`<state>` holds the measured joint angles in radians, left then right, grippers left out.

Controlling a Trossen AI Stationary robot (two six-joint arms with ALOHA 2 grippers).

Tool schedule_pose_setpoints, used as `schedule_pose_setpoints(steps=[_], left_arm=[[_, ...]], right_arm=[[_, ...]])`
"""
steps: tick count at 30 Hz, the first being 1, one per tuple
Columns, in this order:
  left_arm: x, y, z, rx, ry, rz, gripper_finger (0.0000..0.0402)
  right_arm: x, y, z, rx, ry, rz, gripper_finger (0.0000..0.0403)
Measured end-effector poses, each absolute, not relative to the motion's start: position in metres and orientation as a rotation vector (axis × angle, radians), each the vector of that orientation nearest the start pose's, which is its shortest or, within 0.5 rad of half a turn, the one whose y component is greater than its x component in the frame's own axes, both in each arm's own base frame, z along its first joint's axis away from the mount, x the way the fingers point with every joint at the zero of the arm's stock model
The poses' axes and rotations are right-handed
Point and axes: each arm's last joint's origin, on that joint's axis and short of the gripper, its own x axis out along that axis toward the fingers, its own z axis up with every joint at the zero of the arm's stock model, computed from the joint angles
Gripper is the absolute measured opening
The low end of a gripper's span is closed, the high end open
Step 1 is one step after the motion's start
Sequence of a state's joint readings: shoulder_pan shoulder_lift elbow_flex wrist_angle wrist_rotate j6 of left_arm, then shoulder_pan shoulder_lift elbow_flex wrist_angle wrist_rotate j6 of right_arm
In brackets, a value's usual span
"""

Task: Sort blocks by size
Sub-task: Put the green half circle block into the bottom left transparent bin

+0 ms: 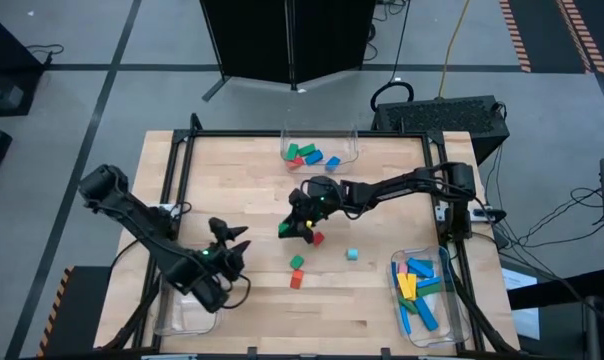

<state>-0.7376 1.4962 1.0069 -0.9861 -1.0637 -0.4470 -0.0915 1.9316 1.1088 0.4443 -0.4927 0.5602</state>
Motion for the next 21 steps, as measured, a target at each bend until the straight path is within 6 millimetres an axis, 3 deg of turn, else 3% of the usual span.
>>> schedule_pose_setpoints(steps=[7, 16, 21], left_arm=[[0.237, -0.147, 0.213, 0.709, 0.784, 0.458, 0.0217], [0.257, -0.149, 0.219, 0.659, 0.748, 0.316, 0.0217], [0.264, -0.149, 0.213, 0.662, 0.689, 0.267, 0.0217]], right_arm=[[0.410, -0.014, 0.178, 0.606, 0.466, 0.331, 0.0174], [0.411, -0.009, 0.180, 0.580, 0.453, 0.415, 0.0173], [0.411, -0.007, 0.183, 0.576, 0.438, 0.464, 0.0173]])
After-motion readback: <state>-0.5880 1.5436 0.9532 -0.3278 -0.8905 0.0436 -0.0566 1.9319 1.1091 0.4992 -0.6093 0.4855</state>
